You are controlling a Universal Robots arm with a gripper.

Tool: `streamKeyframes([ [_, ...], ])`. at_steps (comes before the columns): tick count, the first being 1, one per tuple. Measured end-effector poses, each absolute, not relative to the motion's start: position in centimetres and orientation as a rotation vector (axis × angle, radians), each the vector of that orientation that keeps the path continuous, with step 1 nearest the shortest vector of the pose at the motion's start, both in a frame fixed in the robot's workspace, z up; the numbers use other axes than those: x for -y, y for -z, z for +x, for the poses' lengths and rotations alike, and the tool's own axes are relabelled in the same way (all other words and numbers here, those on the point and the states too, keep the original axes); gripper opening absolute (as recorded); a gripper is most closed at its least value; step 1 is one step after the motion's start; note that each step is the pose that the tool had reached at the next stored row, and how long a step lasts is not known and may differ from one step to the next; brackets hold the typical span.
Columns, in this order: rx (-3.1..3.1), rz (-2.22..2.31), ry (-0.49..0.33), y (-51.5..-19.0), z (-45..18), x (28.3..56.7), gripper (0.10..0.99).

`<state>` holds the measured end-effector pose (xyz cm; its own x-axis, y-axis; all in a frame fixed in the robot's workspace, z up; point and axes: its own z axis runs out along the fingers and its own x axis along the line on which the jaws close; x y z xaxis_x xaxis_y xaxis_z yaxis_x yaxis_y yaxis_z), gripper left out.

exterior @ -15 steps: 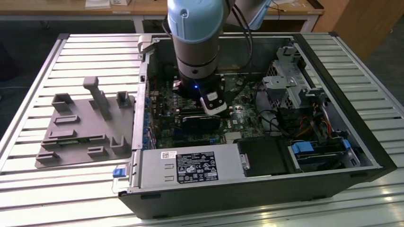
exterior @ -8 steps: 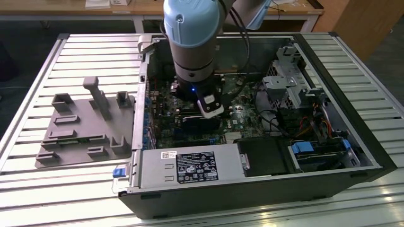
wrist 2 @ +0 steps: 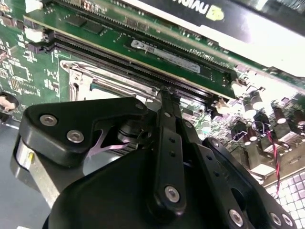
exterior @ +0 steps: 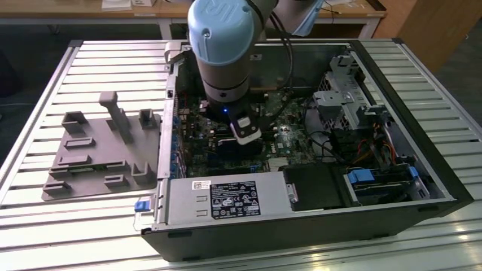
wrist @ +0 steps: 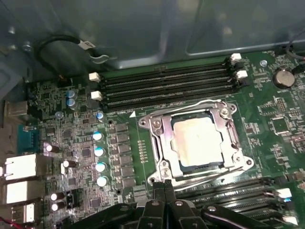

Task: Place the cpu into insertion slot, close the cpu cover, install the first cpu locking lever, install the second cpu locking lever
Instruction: 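Install the second cpu locking lever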

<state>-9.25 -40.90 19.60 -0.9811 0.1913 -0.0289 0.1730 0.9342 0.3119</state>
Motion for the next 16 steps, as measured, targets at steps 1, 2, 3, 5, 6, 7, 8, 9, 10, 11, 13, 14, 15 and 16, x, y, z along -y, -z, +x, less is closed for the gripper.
streamKeyframes([
  [1,-3.031,0.286,-0.49,-19.52,-9.26,40.89,0.106],
  [2,-3.03,0.287,-0.499,-19.45,-9.26,40.88,0.106],
  [3,-3.029,0.287,-0.507,-19.37,-9.26,40.86,0.106],
  [5,-3.028,0.287,-0.515,-19.18,-9.26,40.84,0.106],
  [6,-3.028,0.287,-0.516,-19.08,-9.26,40.85,0.106],
  [7,-3.028,0.287,-0.517,-18.99,-9.26,40.85,0.106],
  [8,-3.028,0.287,-0.518,-18.91,-9.27,40.85,0.106],
  [9,-3.028,0.287,-0.518,-18.84,-9.26,40.84,0.106],
  [10,-3.028,0.287,-0.518,-18.78,-9.27,40.84,0.106],
  [11,-3.028,0.287,-0.518,-18.74,-9.28,40.84,0.106],
  [13,-3.028,0.287,-0.517,-18.69,-9.32,40.84,0.106],
  [14,-3.028,0.287,-0.517,-18.68,-9.35,40.84,0.106],
  [15,-3.028,0.287,-0.517,-18.66,-9.4,40.84,0.106],
  [16,-3.028,0.287,-0.517,-18.64,-9.47,40.83,0.106],
])
